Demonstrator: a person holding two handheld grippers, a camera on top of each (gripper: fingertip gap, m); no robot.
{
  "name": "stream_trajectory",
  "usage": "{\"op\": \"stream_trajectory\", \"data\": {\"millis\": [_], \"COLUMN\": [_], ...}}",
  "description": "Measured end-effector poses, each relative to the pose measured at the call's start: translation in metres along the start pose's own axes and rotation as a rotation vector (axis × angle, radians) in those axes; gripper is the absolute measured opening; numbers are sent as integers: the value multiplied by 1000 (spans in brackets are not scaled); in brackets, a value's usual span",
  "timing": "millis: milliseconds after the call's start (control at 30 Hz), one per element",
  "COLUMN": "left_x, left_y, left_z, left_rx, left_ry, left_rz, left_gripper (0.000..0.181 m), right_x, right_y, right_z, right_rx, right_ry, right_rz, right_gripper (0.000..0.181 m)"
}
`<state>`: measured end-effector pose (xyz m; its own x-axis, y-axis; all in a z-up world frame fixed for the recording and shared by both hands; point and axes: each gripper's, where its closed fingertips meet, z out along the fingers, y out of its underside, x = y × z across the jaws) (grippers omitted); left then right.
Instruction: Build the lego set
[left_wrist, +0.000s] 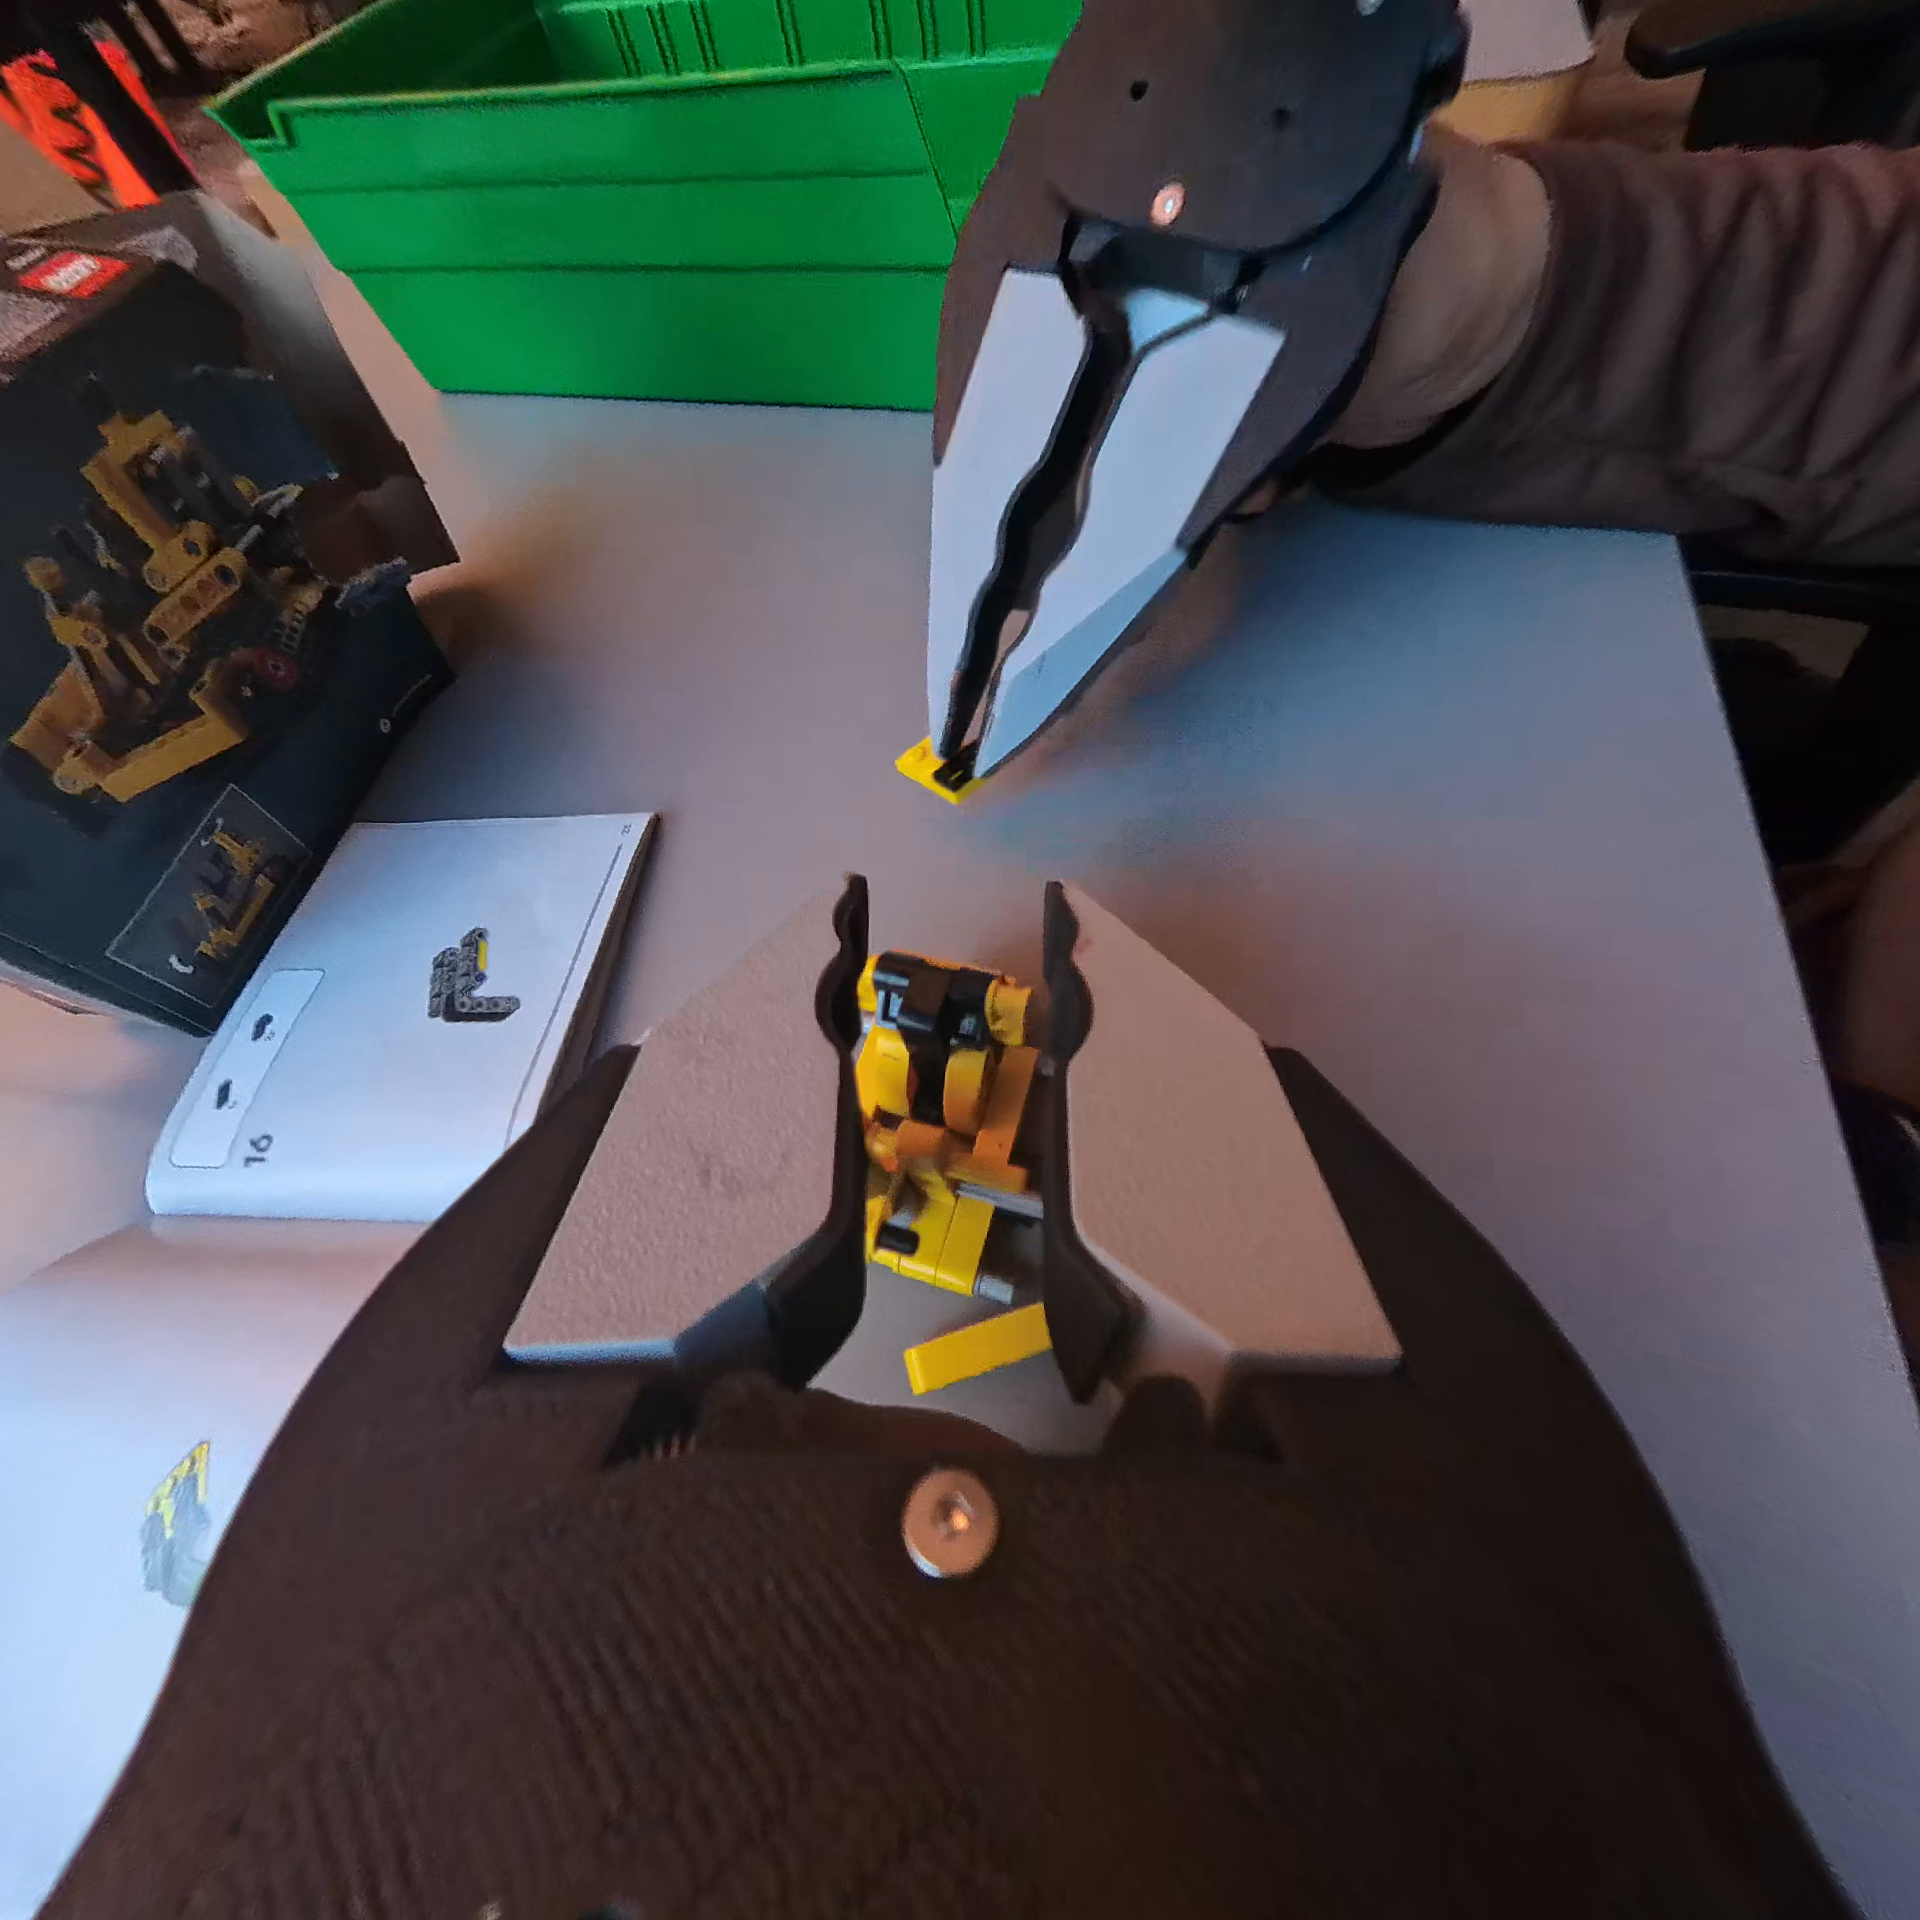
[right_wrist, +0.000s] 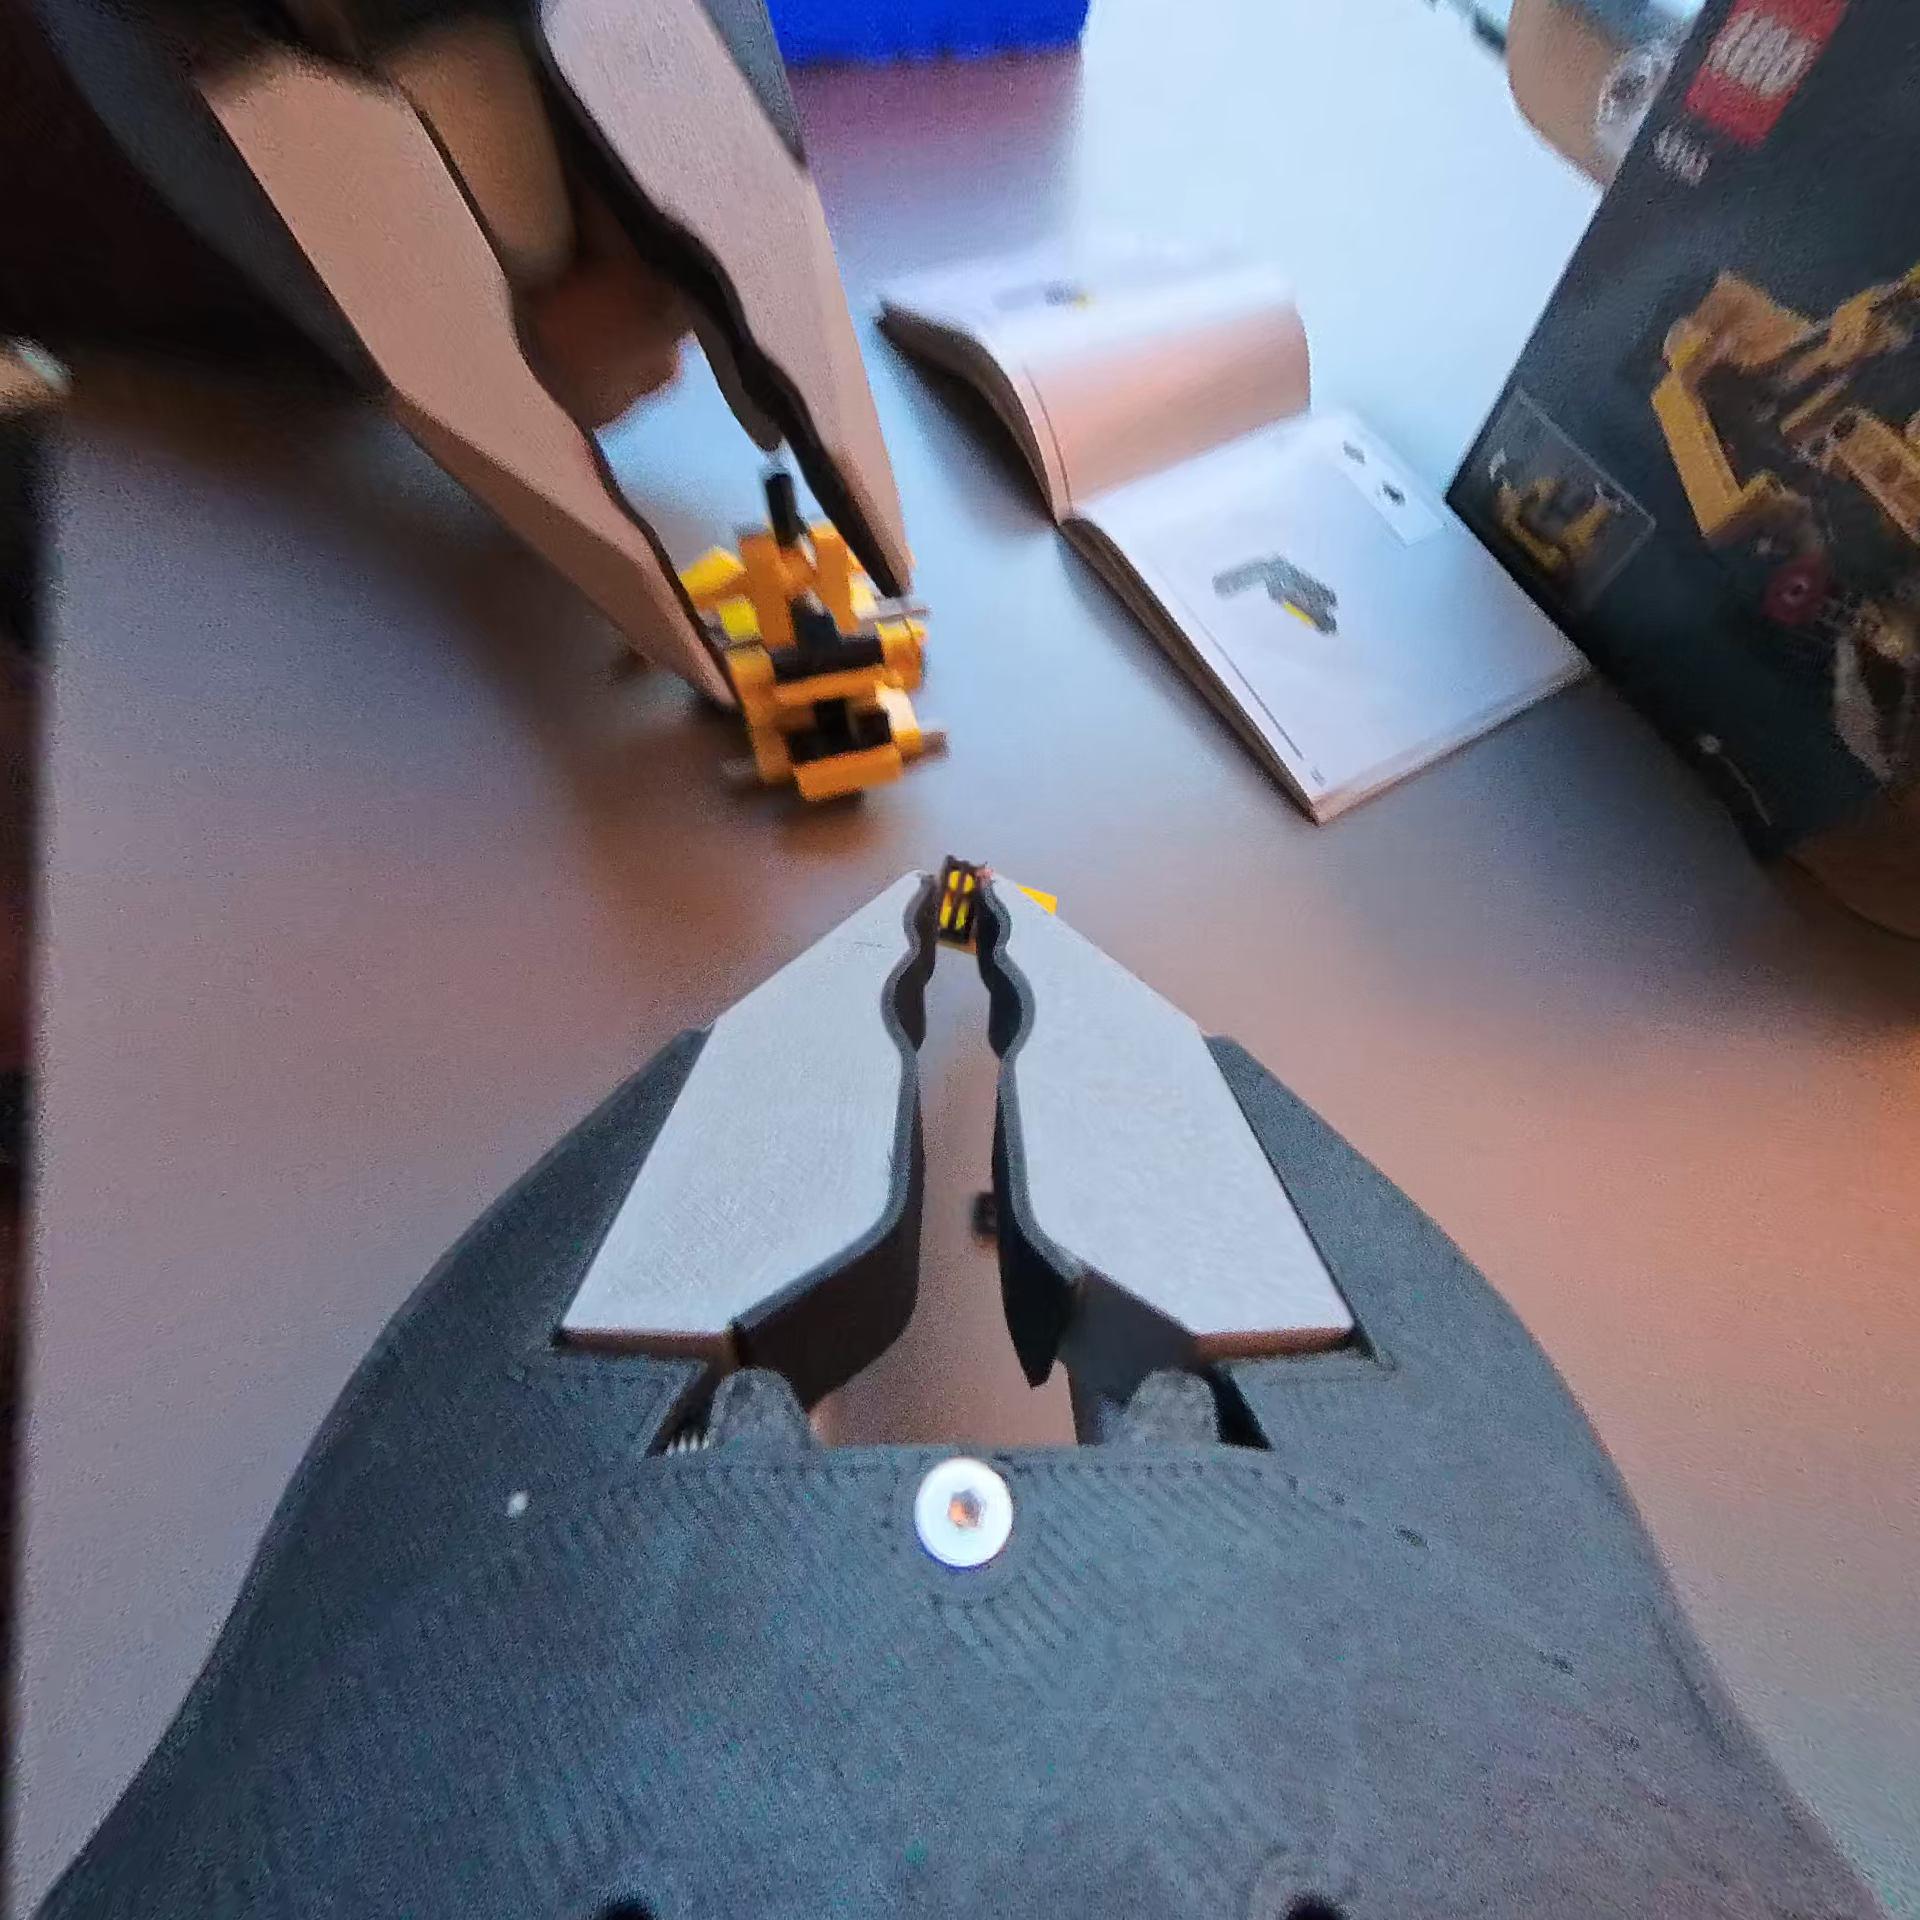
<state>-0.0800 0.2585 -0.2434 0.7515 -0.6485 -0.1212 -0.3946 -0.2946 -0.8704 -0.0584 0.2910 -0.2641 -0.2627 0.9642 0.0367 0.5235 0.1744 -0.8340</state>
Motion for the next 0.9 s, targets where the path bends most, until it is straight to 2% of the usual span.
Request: {"op": "stream_trajectory", "data": {"millis": [167, 300, 333, 400, 467, 533, 600, 667, 733, 800, 833, 900], "left_x": [2, 15, 16, 19, 17, 19, 16, 11, -1, 3, -3, -27], "left_y": [-17, -49, -59, -76, -88, -89, -79, -62, -62, -65, -62, -54], "left_z": [10, 15, 13, 7, 1, 4, 16, 25, 9, -8, -16, -32], "left_rx": [10, 126, 167, 242, 288, 291, 234, 163, 166, 219, 222, 229], "left_ry": [-153, -317, -378, -461, -518, -477, -427, -376, -381, -244, -218, -265], "left_rz": [121, 326, 374, 447, 446, 408, 376, 383, 344, 248, 187, 105], "left_gripper": [38, 41, 37, 16, 0, 0, 0, 0, 0, 0, 0, 2], "right_x": [-22, -33, -36, -39, -41, -39, -30, -12, 4, 16, 20, 28], "right_y": [-43, -69, -73, -80, -84, -82, -69, -43, -17, 0, 7, 14], "right_z": [-27, -47, -51, -59, -66, -69, -65, -58, -55, -55, -55, -50], "right_rx": [260, 427, 454, 515, 569, 590, 539, 411, 278, 185, 139, 73], "right_ry": [-83, -106, -112, -114, -112, -90, -40, 77, 168, 222, 232, 235], "right_rz": [106, 184, 201, 230, 264, 290, 289, 253, 207, 187, 185, 174], "right_gripper": [3, 2, 2, 0, 0, 0, 0, 0, 0, 22, 24, 28]}}
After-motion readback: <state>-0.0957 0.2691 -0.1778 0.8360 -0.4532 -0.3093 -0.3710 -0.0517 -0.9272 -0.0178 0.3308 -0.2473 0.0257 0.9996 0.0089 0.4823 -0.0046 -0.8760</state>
